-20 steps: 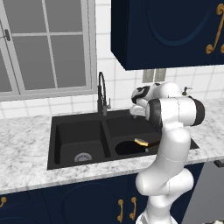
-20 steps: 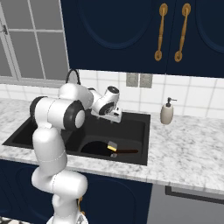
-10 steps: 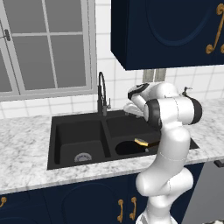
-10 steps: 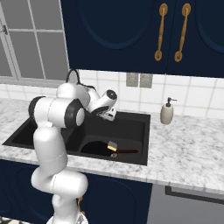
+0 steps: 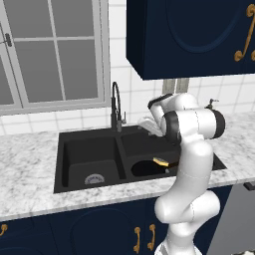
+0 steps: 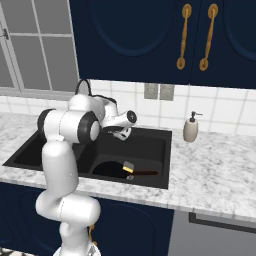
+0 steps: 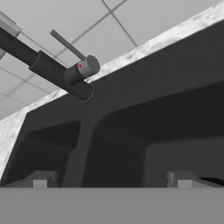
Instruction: Pick the pan and sponge and place them into the sink. Then turn on the water.
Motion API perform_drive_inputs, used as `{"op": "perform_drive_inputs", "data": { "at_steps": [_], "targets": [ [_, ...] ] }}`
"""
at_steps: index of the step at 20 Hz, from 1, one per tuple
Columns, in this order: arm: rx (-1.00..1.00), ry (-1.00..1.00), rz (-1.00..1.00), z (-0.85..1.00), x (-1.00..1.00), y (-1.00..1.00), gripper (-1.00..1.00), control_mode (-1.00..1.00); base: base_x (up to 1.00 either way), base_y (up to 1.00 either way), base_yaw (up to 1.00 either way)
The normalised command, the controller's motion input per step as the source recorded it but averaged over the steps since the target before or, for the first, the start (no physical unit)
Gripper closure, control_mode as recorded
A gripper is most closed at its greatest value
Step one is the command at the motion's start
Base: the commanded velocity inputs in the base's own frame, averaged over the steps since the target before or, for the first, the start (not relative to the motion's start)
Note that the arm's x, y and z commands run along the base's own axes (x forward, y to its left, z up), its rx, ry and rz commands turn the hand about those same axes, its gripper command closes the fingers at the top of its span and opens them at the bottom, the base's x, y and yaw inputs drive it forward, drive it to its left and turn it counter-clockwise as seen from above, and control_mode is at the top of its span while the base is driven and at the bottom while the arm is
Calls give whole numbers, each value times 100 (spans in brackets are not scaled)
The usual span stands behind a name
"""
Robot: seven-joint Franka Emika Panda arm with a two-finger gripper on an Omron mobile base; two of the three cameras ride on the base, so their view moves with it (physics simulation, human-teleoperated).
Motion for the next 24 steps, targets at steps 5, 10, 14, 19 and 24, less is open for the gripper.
{"op": "perform_drive_inputs", "data": {
  "at_steps": [5, 10, 14, 19, 24],
  "targets": [
    [0, 0, 0, 0, 7, 5, -100, -100, 0, 0, 0],
    [6, 0, 0, 8, 30, 18, -100, -100, 0, 0, 0],
    [10, 0, 0, 14, 40, 18, -100, -100, 0, 0, 0],
    [7, 0, 0, 1, 44, 10, -100, -100, 0, 0, 0],
    [4, 0, 0, 2, 35, 6, -100, -100, 0, 0, 0]
  ]
}}
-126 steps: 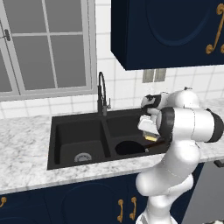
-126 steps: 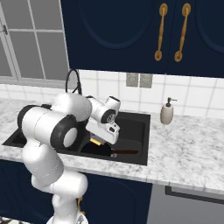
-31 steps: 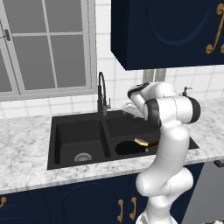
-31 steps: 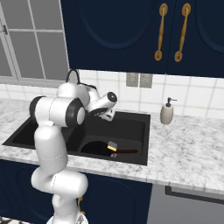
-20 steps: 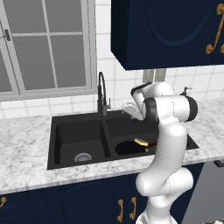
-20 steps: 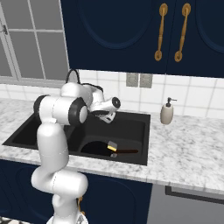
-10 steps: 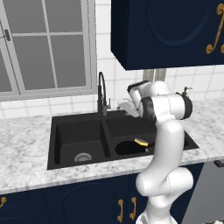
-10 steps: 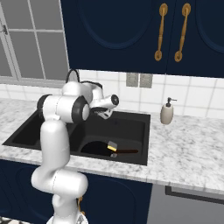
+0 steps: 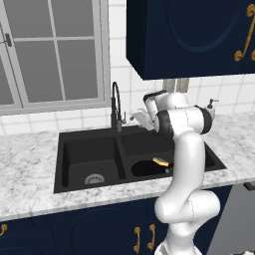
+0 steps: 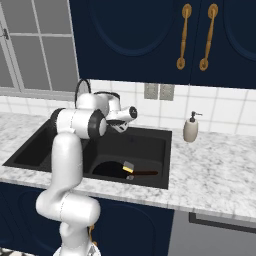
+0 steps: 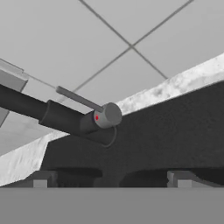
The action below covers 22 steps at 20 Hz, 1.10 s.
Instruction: Pick the pan and sponge and place them into the sink. Then turn on the water.
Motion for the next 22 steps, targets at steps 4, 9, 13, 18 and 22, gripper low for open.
{"op": "perform_drive_inputs", "data": {
  "at_steps": [4, 9, 13, 18, 22],
  "targets": [
    [0, 0, 0, 0, 31, 23, -100, -100, 0, 0, 0],
    [0, -1, 0, 0, 28, 24, -100, -100, 0, 0, 0],
    [0, 0, 0, 0, 39, 17, -100, -100, 0, 0, 0],
    [0, 0, 0, -4, 48, 13, -100, -100, 0, 0, 0],
    [0, 0, 0, -18, 48, 6, -100, -100, 0, 0, 0]
  ]
}}
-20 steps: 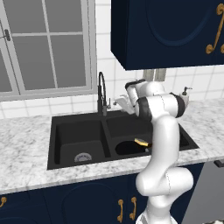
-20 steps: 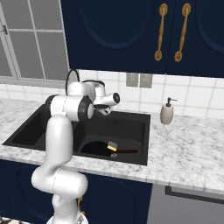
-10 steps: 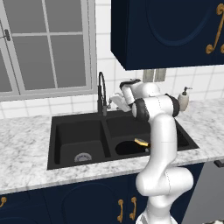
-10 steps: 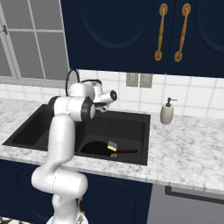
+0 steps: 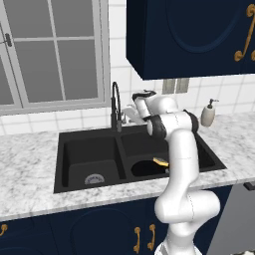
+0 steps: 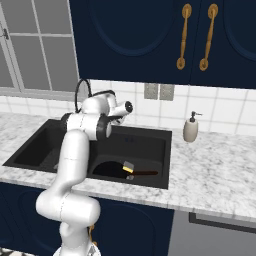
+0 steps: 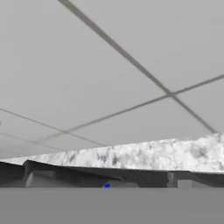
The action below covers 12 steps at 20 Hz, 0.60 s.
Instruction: Pick the pan and sponge and place them into the sink. Then turn on the water.
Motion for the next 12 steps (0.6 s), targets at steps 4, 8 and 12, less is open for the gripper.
{"op": "perform_drive_inputs", "data": {
  "at_steps": [4, 8, 12],
  "targets": [
    [0, 0, 0, -26, 40, 0, -100, -100, 0, 0, 0],
    [0, 2, 0, -34, 23, 3, 100, -100, 0, 0, 0],
    [2, 11, -2, -26, 4, 0, 100, -100, 0, 0, 0]
  ]
}}
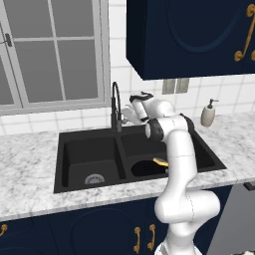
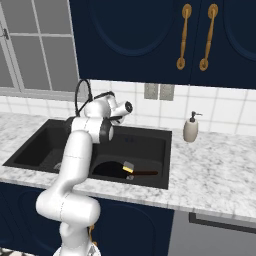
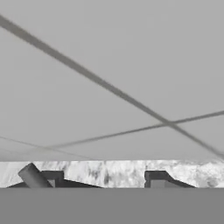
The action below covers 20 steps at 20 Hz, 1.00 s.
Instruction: Pick the pan and sponge and place them into the sink. Then turn on the water.
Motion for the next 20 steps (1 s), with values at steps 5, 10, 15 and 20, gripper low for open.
{"op": "perform_drive_inputs", "data": {
  "at_steps": [5, 10, 15, 20],
  "targets": [
    [5, 3, 0, -6, 0, -14, 100, -100, 0, 0, 0],
    [24, 1, 0, -38, 0, -34, 100, -100, 0, 0, 0],
    [32, 15, -4, -49, 0, -42, 100, -100, 0, 0, 0],
    [28, 41, -21, -7, 0, -36, 100, -100, 0, 0, 0]
  ]
}}
